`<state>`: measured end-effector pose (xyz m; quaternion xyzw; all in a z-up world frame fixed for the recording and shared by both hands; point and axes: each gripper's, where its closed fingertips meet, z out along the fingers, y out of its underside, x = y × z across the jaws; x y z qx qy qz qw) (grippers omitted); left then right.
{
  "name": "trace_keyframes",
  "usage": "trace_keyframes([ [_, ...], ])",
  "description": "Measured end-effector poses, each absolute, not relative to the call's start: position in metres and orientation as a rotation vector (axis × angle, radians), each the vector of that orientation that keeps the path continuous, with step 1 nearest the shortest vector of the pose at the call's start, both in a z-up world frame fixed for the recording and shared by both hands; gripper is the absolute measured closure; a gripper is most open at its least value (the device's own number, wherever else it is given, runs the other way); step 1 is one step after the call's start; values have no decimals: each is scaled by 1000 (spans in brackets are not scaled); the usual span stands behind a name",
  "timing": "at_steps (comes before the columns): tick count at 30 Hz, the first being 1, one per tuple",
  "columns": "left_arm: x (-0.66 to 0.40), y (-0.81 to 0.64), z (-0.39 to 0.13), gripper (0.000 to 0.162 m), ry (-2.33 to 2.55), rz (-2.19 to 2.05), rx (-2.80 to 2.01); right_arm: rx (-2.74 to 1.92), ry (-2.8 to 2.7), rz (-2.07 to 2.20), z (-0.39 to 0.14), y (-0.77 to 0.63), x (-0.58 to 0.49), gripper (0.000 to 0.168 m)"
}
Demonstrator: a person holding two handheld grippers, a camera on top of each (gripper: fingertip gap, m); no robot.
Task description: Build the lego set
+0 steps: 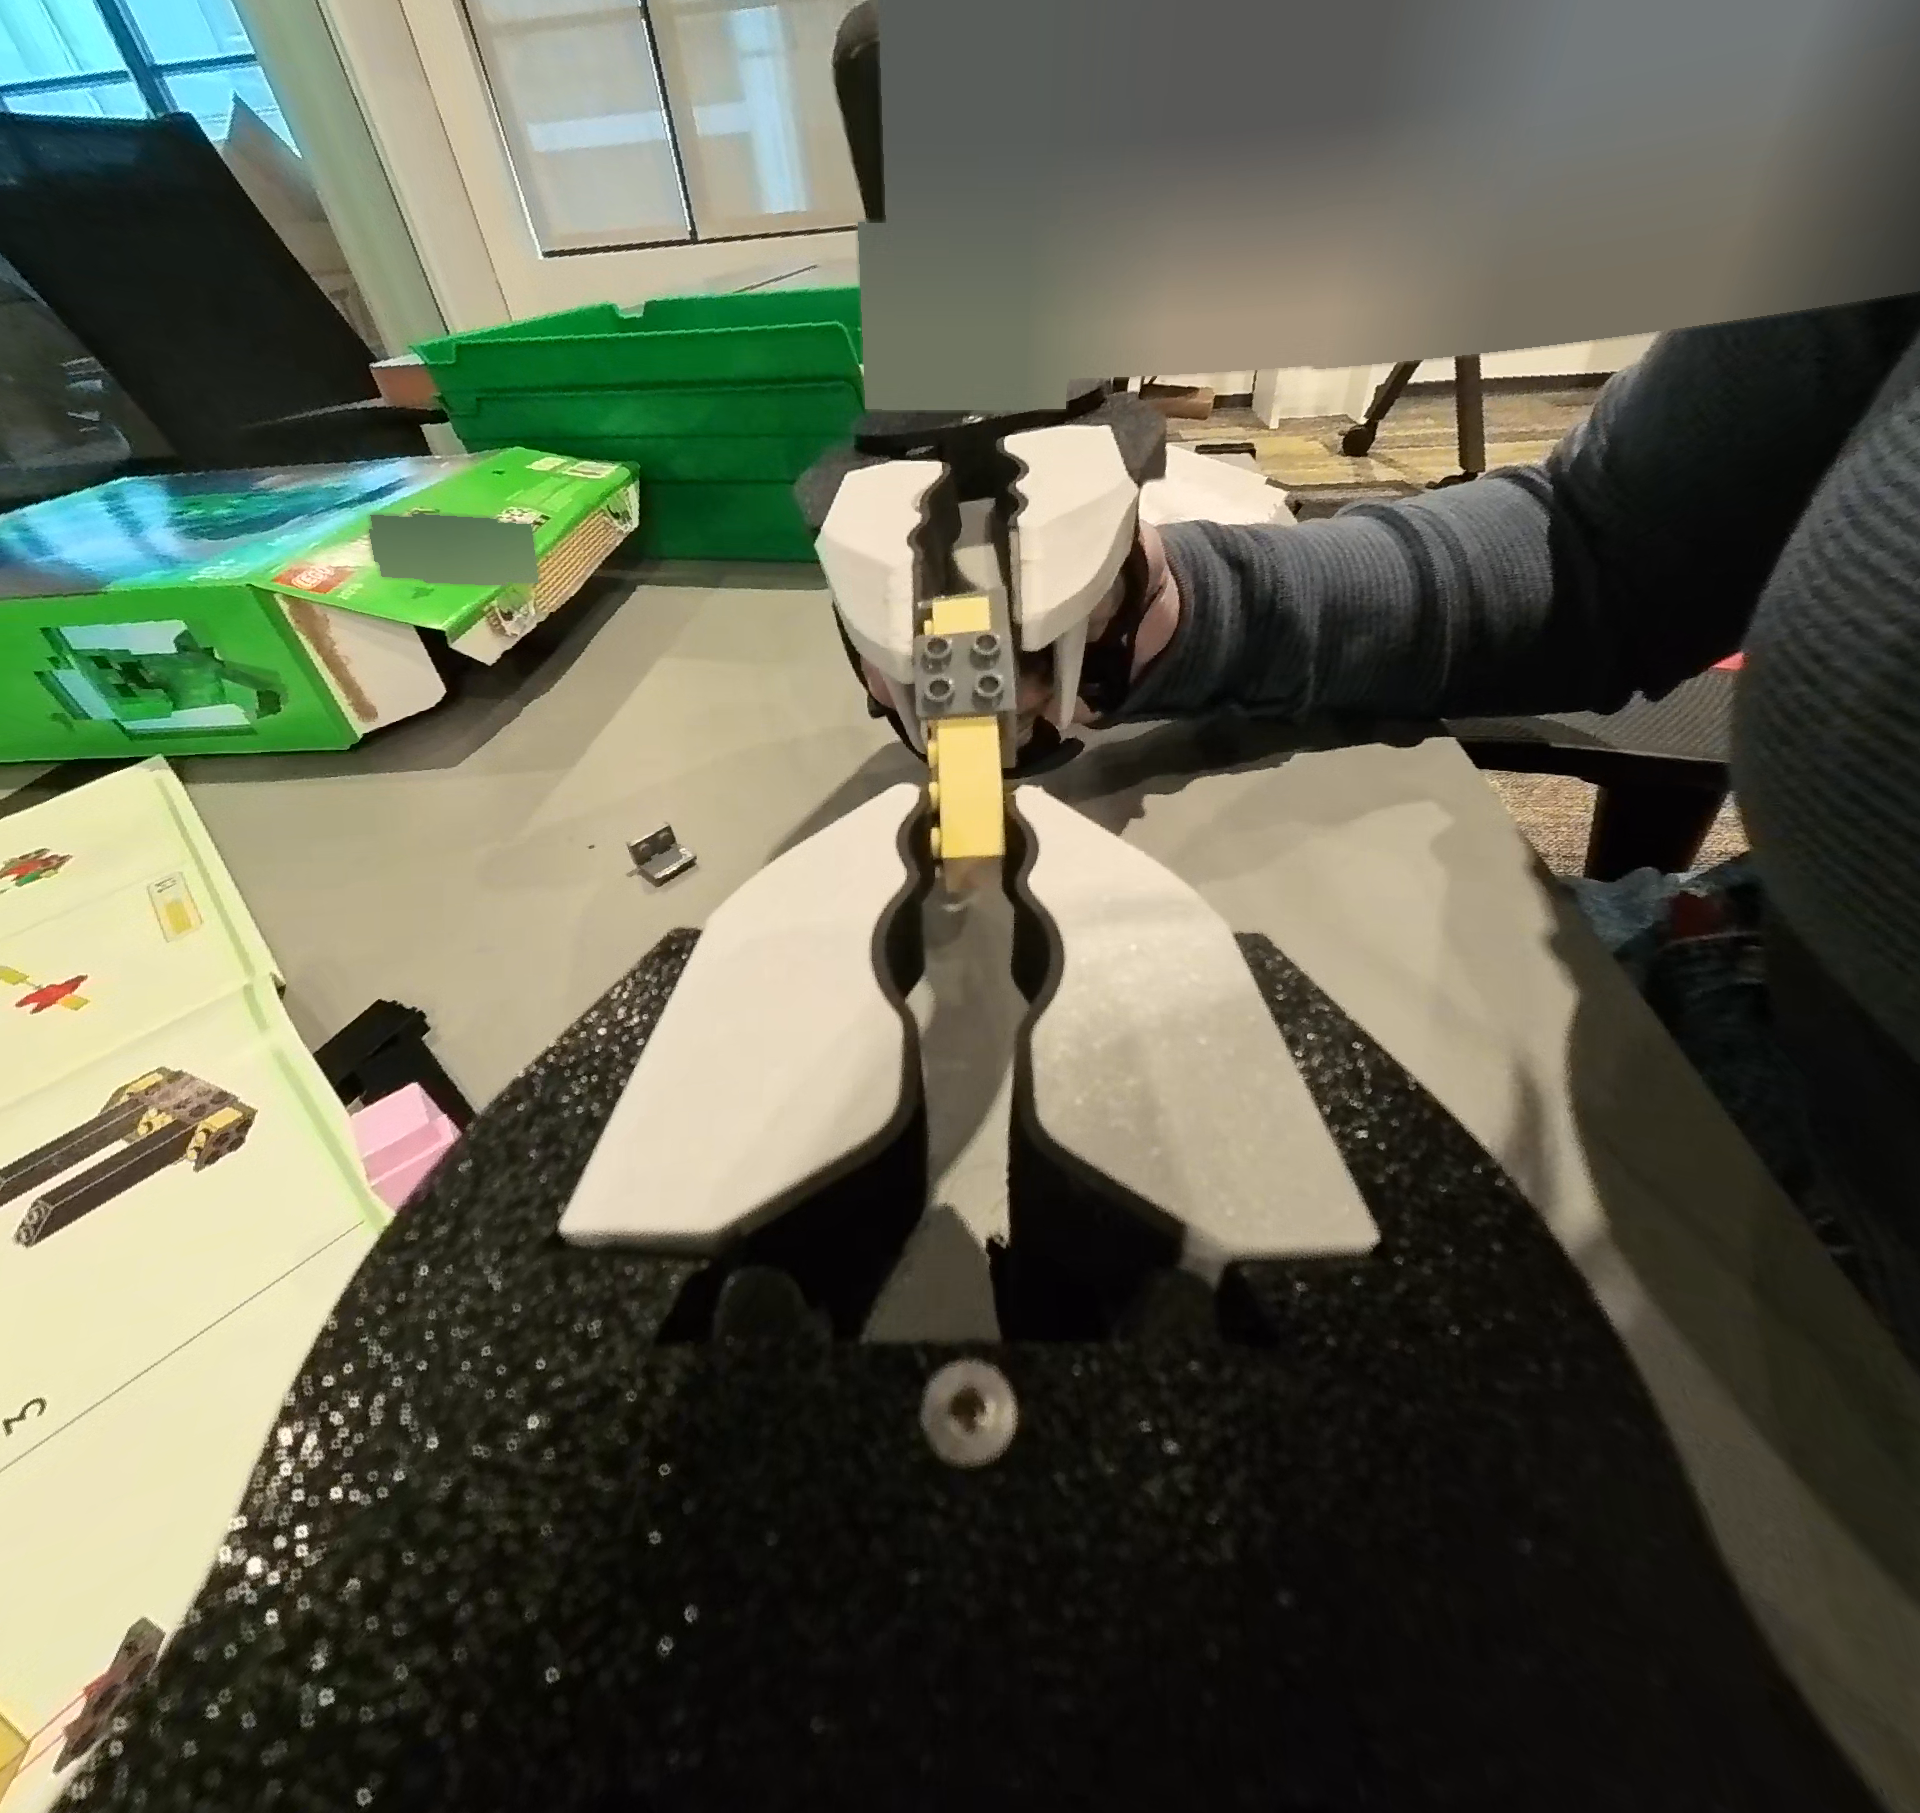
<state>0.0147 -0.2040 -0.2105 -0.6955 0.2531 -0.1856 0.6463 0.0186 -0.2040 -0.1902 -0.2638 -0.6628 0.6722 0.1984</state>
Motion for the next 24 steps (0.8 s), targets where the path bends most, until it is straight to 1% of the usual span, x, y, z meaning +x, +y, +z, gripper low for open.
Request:
trace_keyframes([
  [24, 14, -203, -215, 150, 580, -425, -1588, -705, -1861, 1834, -194, -204, 18, 152],
])
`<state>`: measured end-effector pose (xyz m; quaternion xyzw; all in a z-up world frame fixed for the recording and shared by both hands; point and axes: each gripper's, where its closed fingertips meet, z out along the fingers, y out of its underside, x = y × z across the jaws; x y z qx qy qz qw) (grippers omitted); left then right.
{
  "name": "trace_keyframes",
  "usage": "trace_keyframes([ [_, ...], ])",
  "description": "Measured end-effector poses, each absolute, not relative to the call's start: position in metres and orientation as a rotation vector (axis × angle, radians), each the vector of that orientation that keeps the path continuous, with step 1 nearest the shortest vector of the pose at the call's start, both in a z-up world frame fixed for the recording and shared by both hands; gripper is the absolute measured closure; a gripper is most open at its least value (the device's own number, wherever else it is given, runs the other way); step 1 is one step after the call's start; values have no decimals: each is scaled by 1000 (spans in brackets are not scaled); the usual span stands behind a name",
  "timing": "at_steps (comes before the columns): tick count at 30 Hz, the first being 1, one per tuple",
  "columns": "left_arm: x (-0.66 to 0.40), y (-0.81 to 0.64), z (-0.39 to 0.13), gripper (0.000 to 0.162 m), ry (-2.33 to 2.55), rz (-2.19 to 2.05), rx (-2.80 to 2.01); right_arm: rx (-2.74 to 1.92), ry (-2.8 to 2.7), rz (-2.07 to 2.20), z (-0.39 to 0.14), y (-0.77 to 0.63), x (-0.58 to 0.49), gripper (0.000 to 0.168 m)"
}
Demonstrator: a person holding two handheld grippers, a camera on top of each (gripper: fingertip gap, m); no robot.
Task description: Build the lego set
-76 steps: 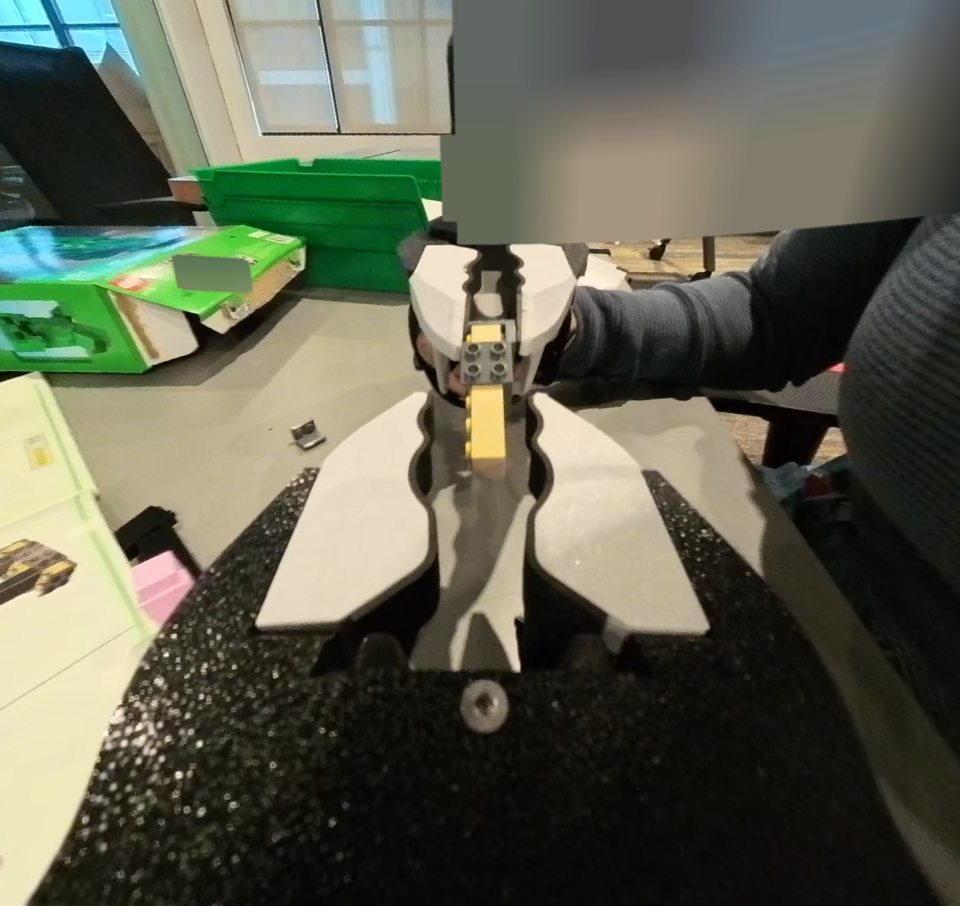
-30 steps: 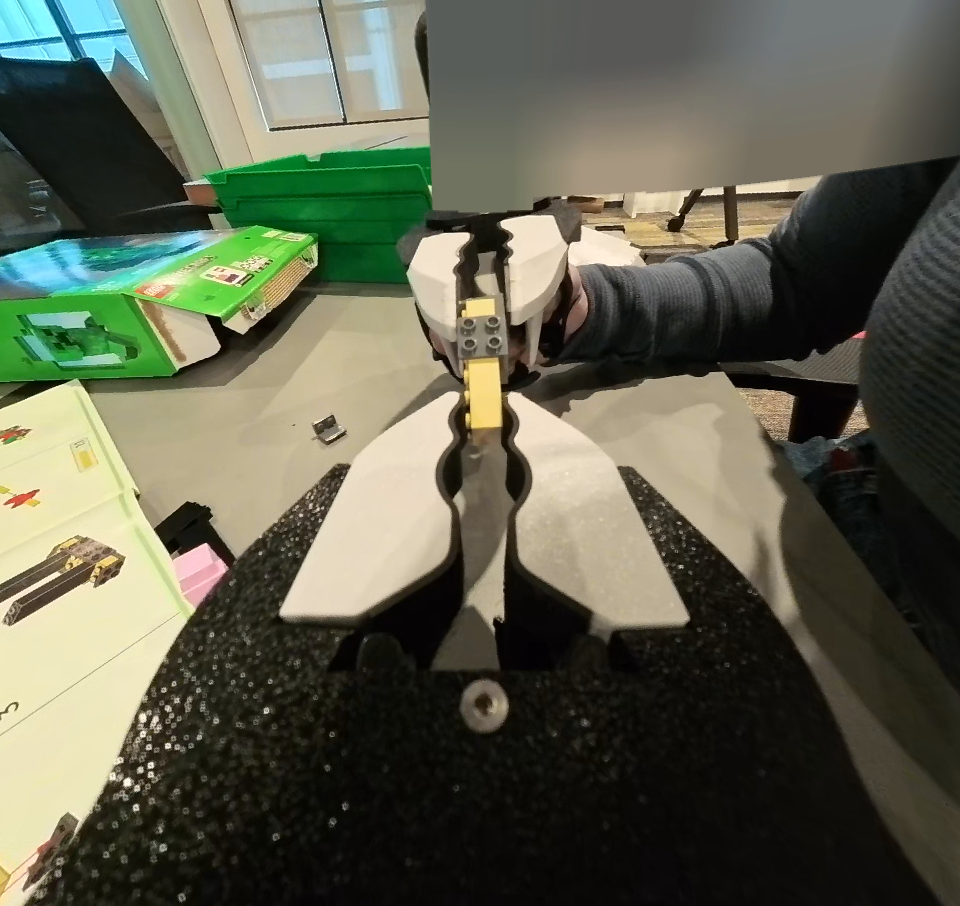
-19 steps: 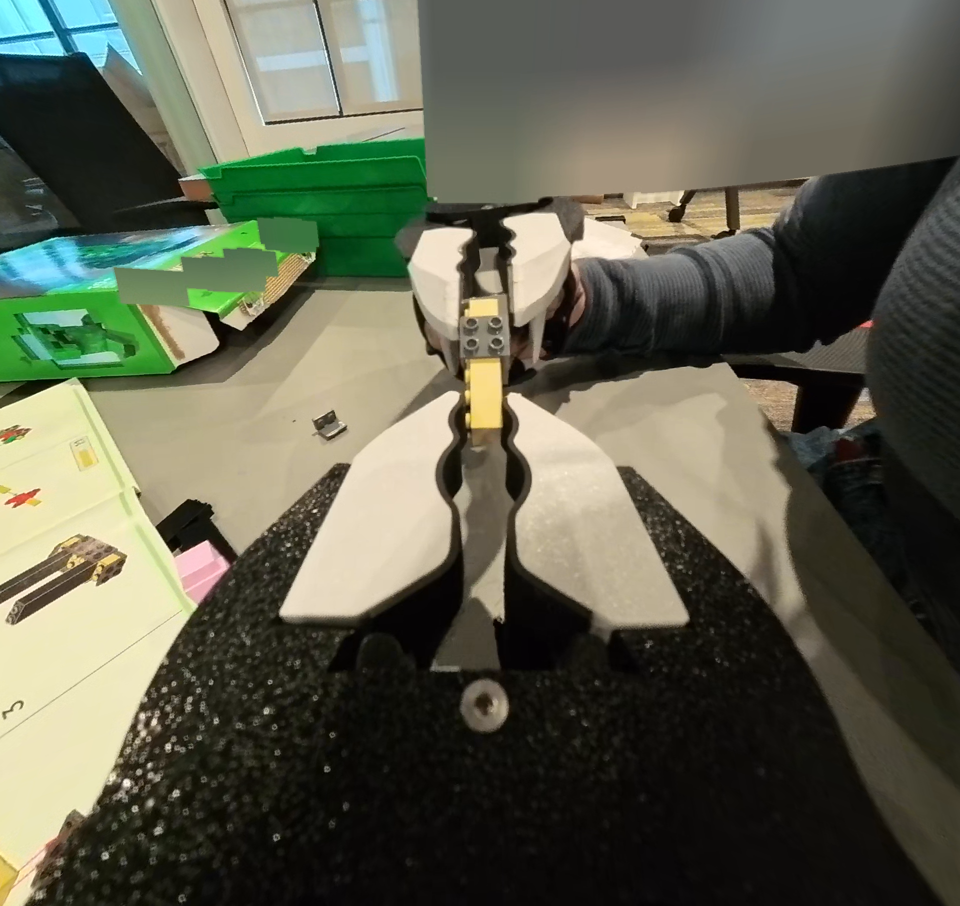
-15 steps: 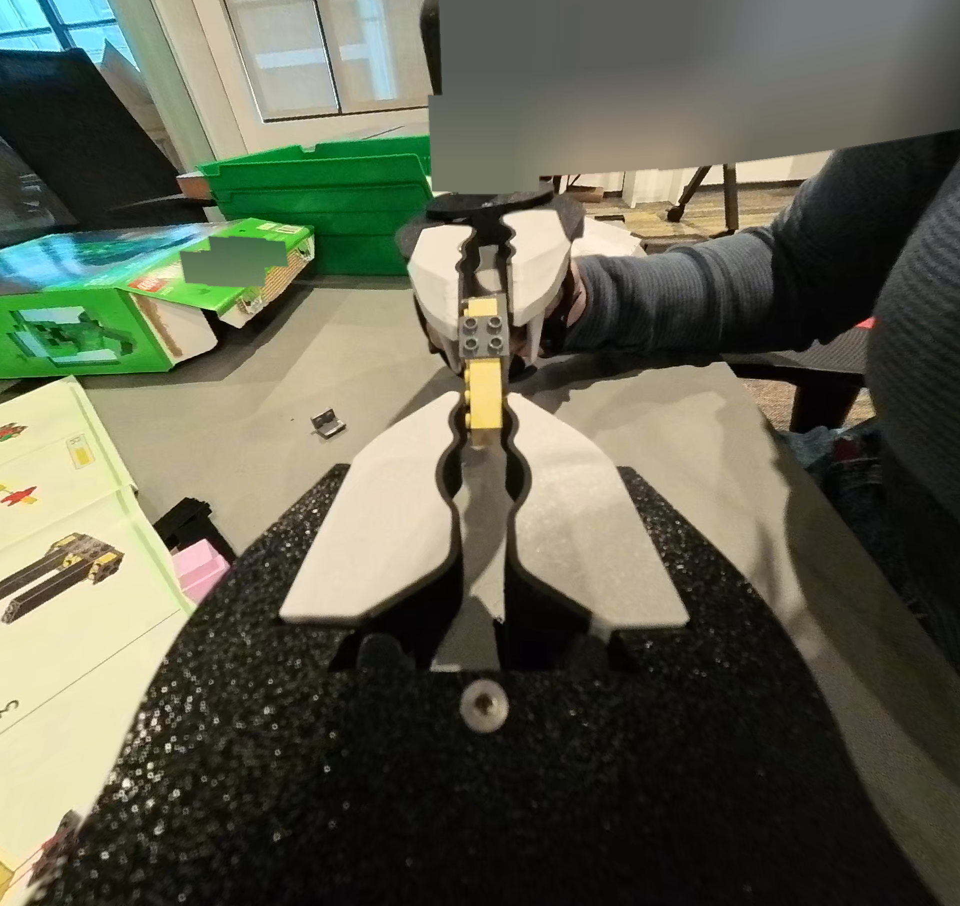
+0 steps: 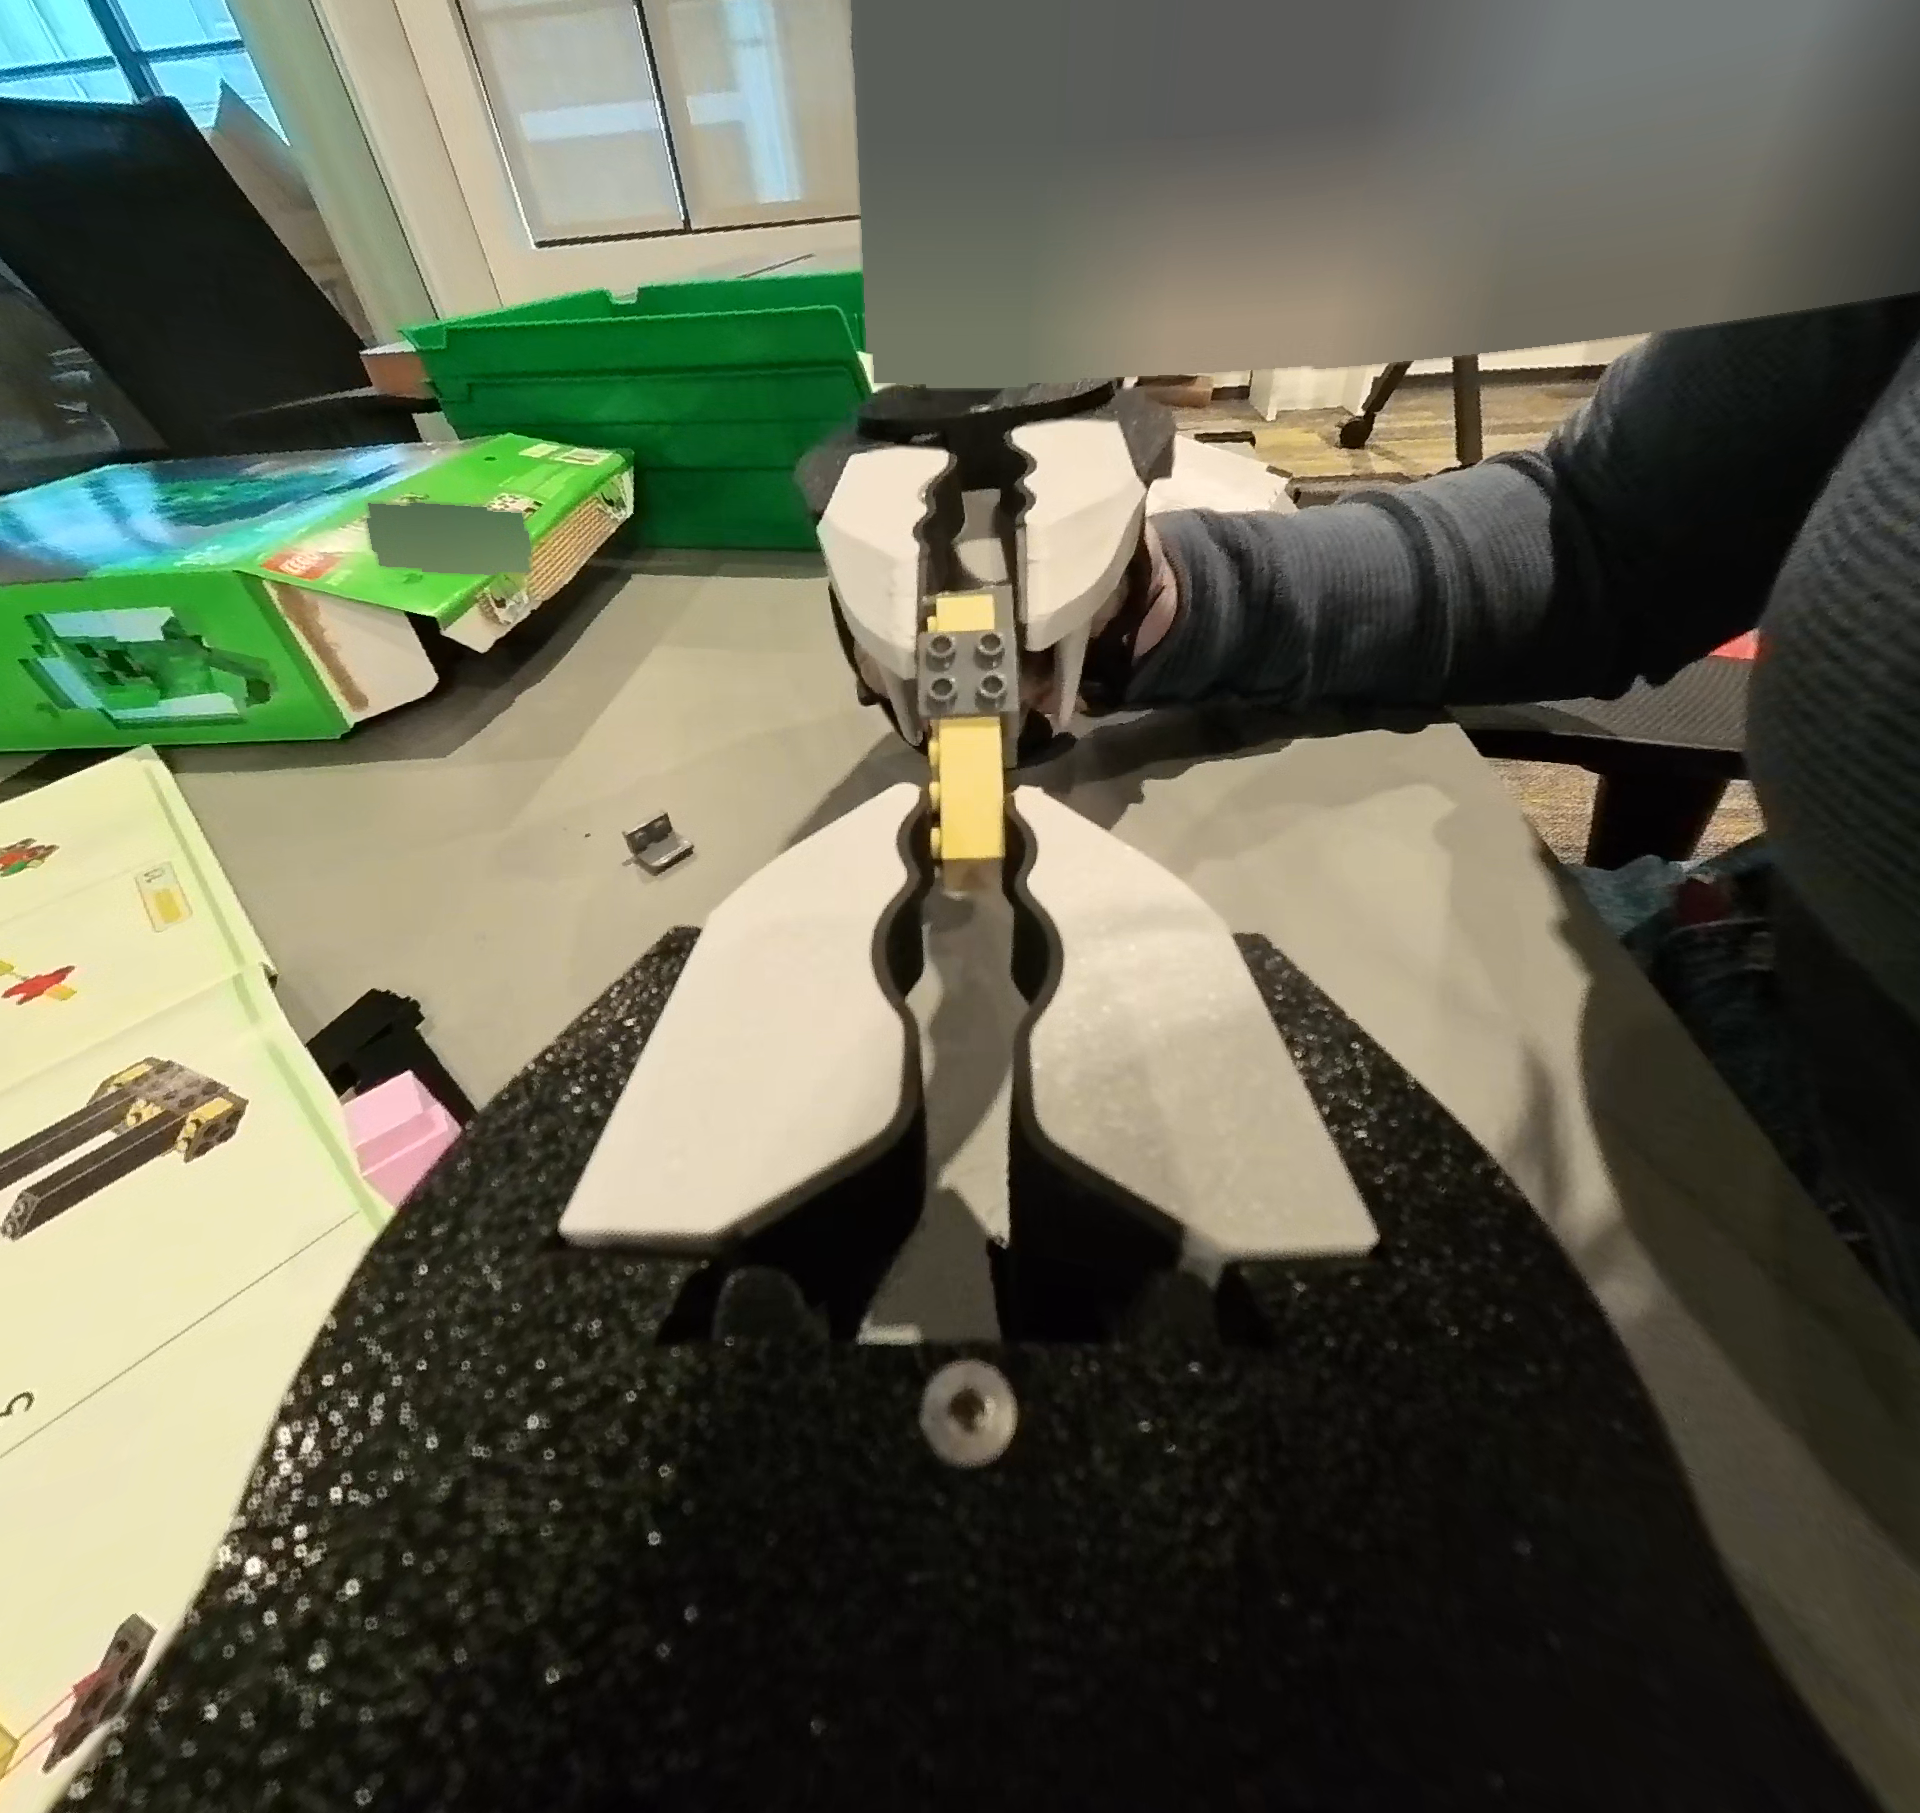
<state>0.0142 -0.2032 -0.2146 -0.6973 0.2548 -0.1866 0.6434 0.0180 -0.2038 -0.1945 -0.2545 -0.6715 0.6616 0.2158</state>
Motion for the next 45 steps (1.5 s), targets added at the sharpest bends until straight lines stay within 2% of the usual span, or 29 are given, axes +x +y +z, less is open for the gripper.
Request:
trace_keyframes([
  [16, 12, -202, -212, 151, 550, -446, -1570, -621, -1795, 1758, -191, -203, 16, 152],
  [45, 19, -206, -212, 150, 619, -422, -1551, -708, -1878, 1903, -189, -208, 23, 152],
])
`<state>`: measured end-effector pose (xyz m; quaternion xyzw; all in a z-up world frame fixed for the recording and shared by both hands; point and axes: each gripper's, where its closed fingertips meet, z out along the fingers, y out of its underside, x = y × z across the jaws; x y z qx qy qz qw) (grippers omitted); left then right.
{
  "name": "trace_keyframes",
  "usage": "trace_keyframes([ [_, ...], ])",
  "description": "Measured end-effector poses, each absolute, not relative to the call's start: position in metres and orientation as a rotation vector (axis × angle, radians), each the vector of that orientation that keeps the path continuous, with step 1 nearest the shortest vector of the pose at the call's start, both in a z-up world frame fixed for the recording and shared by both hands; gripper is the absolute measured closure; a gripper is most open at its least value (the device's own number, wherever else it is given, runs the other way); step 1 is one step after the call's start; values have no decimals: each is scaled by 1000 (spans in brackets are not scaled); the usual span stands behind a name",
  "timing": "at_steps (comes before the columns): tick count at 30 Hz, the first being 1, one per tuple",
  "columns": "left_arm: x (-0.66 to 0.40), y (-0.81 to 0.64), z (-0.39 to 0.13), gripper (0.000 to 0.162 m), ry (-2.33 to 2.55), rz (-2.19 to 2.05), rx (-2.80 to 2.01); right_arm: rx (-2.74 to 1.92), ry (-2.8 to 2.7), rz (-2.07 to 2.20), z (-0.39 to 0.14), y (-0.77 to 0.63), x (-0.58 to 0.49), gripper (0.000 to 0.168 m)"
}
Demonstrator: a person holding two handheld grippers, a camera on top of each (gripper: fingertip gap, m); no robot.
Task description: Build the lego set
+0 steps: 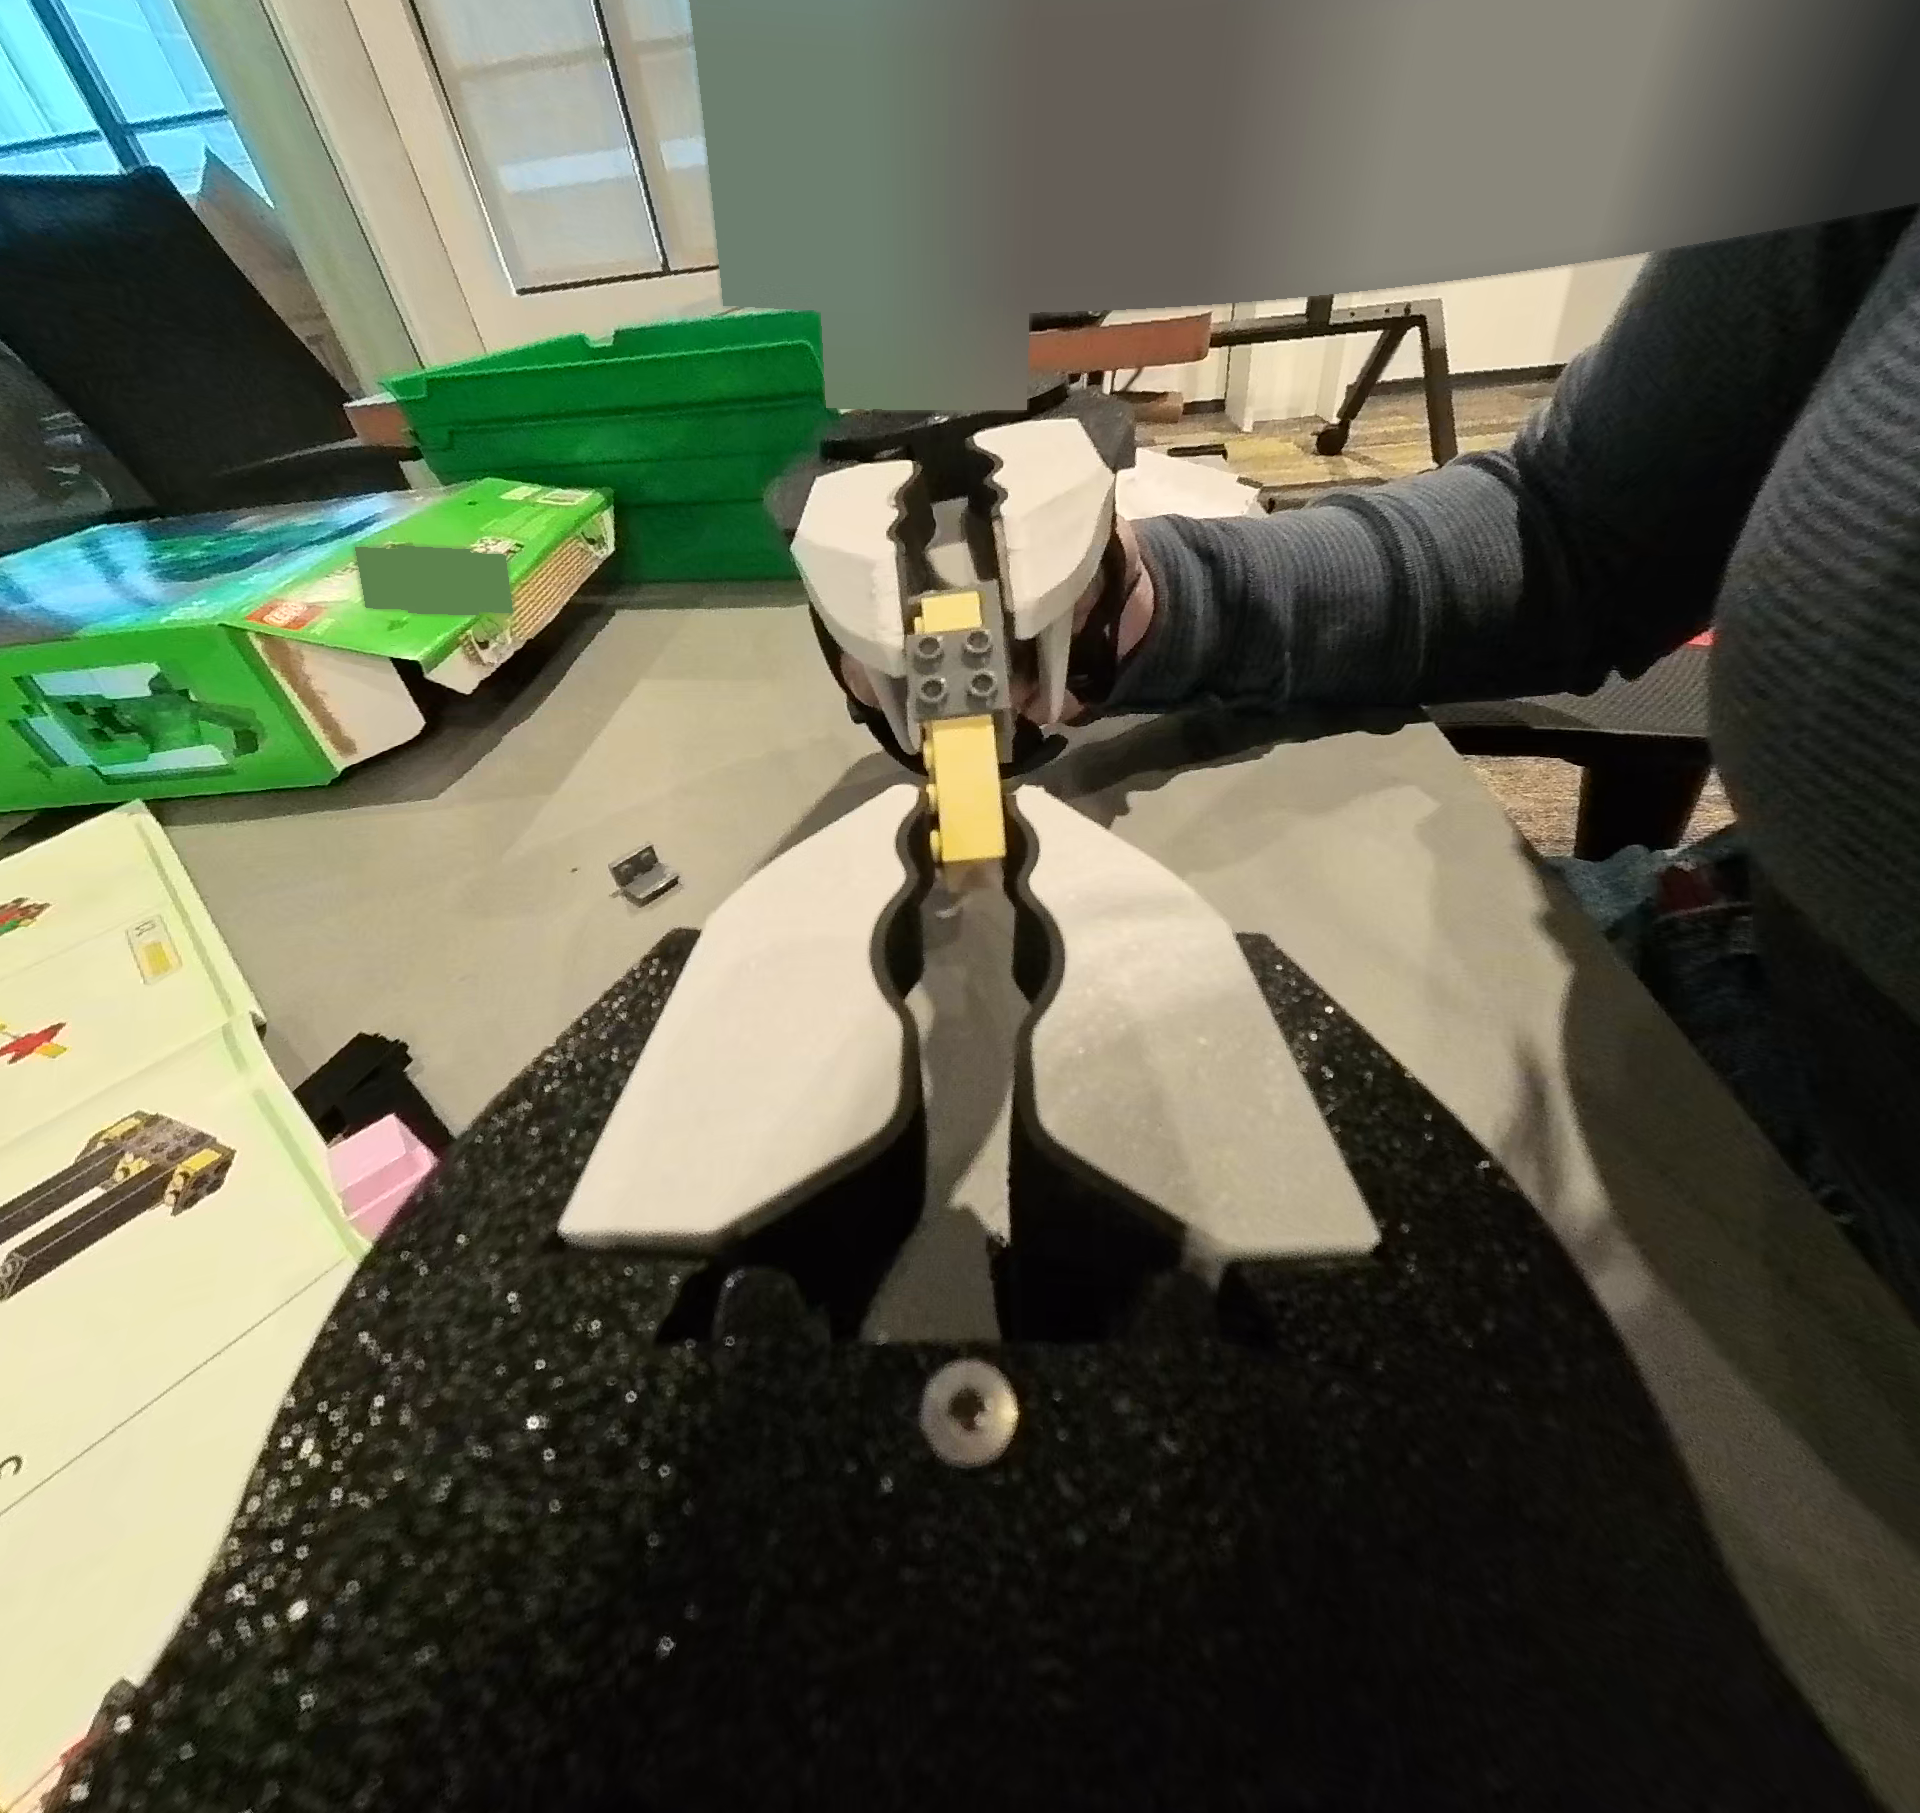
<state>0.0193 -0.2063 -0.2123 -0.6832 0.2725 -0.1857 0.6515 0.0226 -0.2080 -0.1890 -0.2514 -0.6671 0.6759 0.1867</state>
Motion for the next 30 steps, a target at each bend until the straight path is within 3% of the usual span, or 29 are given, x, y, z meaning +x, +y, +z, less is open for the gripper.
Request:
trace_keyframes([
  [21, 9, -198, -216, 151, 435, -594, -1620, -870, -1768, 1995, -191, -197, 9, 152],
  [30, 6, -197, -215, 151, 398, -611, -1624, -885, -1747, 1973, -192, -195, 5, 142],
])
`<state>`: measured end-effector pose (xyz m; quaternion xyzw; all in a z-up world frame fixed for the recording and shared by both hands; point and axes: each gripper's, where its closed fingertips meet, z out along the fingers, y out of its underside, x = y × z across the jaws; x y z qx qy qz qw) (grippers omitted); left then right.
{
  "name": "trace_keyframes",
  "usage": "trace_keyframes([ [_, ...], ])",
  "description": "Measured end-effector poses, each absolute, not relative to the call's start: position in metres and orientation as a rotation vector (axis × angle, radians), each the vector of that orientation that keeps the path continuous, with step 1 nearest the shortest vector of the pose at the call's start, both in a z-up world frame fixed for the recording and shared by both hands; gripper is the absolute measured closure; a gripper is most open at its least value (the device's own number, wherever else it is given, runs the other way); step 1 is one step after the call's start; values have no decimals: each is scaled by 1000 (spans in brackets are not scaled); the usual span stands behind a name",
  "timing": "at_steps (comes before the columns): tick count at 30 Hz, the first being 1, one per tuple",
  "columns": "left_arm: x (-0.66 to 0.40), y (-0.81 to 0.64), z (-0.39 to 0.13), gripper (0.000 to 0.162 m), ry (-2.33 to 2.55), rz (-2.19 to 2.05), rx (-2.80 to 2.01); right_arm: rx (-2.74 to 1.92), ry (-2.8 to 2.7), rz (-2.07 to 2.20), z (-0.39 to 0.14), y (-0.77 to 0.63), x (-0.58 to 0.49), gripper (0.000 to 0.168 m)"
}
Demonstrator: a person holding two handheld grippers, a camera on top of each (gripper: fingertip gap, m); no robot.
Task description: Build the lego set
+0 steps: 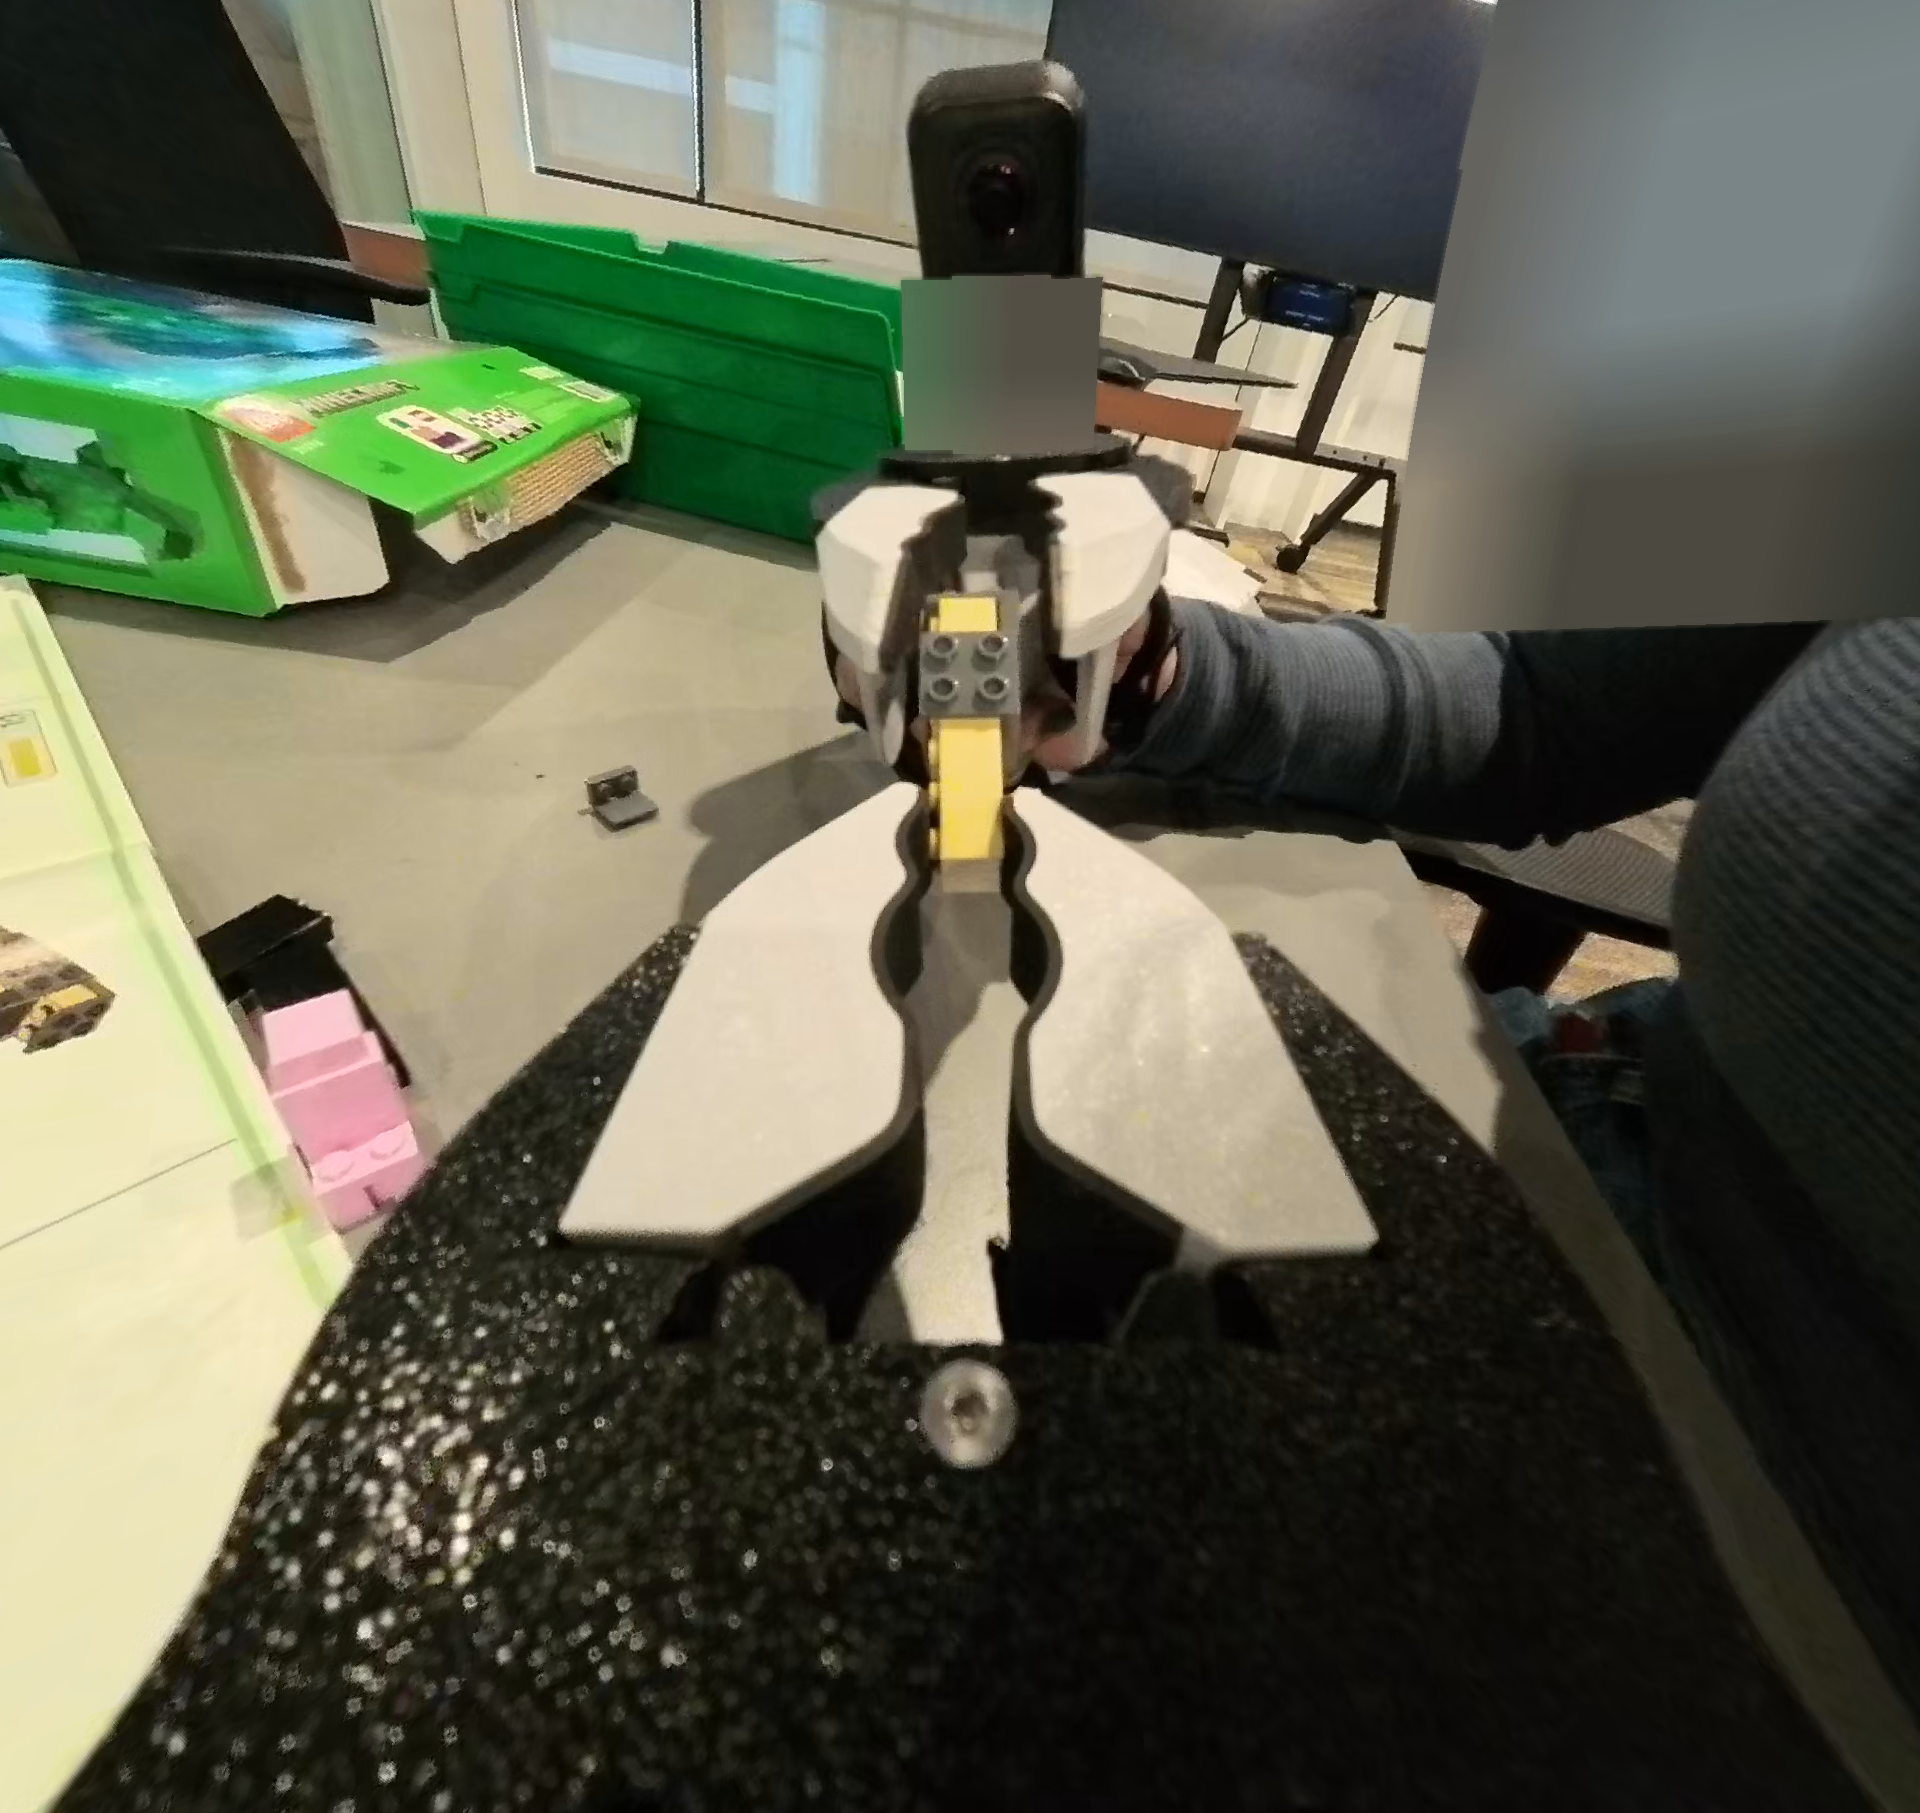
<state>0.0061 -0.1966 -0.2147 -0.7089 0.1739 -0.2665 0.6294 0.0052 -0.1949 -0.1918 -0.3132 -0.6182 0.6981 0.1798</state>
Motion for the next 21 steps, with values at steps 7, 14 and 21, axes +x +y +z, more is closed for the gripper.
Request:
trace_keyframes([
  [7, 8, -197, -216, 151, 433, -578, -1626, -853, -1769, 1964, -192, -196, 8, 152],
  [14, 13, -199, -213, 151, 467, -562, -1613, -789, -1824, 1867, -191, -199, 13, 152],
  [21, 12, -199, -214, 151, 478, -528, -1613, -769, -1807, 1861, -191, -199, 12, 152],
])
